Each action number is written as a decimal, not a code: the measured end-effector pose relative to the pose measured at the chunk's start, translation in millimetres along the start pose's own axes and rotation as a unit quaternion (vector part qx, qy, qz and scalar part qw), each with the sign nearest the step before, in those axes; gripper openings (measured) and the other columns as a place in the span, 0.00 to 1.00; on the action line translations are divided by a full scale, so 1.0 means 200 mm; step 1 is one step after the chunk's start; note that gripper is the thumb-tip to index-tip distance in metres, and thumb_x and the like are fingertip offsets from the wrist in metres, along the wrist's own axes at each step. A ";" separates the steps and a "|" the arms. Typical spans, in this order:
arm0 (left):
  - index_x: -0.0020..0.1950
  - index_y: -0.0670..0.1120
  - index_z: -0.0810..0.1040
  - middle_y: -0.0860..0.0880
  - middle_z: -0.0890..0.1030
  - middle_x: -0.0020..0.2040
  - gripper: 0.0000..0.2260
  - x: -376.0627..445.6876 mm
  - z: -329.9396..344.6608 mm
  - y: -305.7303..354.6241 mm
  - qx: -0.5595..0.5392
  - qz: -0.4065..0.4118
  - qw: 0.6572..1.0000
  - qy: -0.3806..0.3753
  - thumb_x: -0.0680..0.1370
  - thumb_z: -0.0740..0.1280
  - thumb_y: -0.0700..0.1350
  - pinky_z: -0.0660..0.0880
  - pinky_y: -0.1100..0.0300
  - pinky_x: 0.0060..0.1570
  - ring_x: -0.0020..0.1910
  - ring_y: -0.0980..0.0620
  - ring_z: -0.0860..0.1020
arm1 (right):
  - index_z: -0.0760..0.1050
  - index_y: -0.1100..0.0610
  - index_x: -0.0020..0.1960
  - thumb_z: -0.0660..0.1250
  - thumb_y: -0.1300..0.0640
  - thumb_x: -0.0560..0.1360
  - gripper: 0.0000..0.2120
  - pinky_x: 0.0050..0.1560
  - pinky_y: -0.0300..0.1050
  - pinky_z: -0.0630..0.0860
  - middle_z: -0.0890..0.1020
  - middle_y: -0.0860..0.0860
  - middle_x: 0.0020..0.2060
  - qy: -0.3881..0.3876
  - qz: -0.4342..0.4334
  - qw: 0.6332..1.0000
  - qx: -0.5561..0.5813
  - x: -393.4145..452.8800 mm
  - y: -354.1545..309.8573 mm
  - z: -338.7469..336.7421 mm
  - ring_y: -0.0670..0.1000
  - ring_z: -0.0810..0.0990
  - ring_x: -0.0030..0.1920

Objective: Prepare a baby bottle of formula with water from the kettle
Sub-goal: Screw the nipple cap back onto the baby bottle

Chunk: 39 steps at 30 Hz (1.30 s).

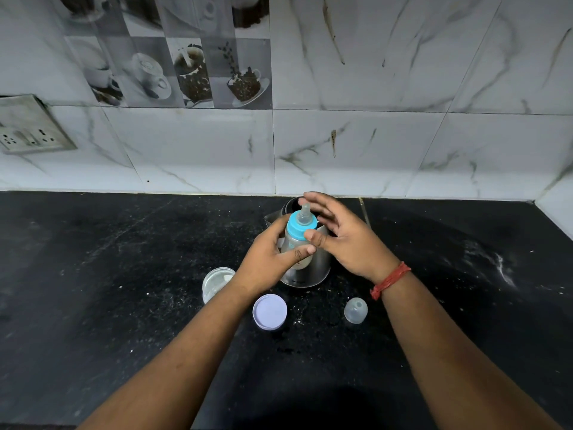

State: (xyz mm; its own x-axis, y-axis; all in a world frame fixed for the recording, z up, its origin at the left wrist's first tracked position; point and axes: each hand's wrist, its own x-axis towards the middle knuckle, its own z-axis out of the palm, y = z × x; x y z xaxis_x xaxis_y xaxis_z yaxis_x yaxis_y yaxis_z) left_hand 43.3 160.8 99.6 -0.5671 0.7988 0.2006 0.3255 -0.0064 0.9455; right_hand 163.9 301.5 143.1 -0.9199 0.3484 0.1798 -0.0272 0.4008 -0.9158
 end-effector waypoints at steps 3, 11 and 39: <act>0.69 0.60 0.74 0.58 0.82 0.64 0.26 0.01 0.00 0.01 0.008 0.008 1.000 -0.002 0.72 0.77 0.56 0.75 0.52 0.68 0.65 0.56 0.80 | 0.68 0.50 0.73 0.69 0.65 0.78 0.27 0.75 0.54 0.68 0.78 0.49 0.68 -0.017 0.003 0.999 0.035 0.00 -0.01 -0.01 0.46 0.73 0.72; 0.68 0.61 0.74 0.68 0.81 0.60 0.24 0.00 0.02 0.07 0.048 0.055 0.996 0.052 0.75 0.77 0.47 0.73 0.70 0.59 0.61 0.64 0.80 | 0.75 0.49 0.63 0.74 0.64 0.71 0.23 0.69 0.51 0.73 0.81 0.46 0.59 0.169 -0.010 0.984 0.045 -0.01 -0.03 0.15 0.45 0.79 0.62; 0.64 0.59 0.77 0.60 0.84 0.56 0.20 0.00 -0.05 0.17 0.052 0.033 0.998 0.007 0.75 0.77 0.48 0.75 0.66 0.57 0.56 0.64 0.81 | 0.73 0.48 0.62 0.74 0.57 0.70 0.23 0.69 0.61 0.74 0.83 0.51 0.61 0.136 0.000 0.981 0.138 0.02 -0.07 0.13 0.52 0.80 0.64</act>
State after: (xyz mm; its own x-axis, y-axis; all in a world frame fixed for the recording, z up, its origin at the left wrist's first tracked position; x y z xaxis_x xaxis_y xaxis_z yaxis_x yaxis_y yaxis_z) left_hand 47.8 154.7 134.7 -0.5519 0.7901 0.2666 0.4392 0.0036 0.8984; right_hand 150.3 274.6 147.8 -0.7831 0.5759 0.2347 -0.1665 0.1695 -0.9714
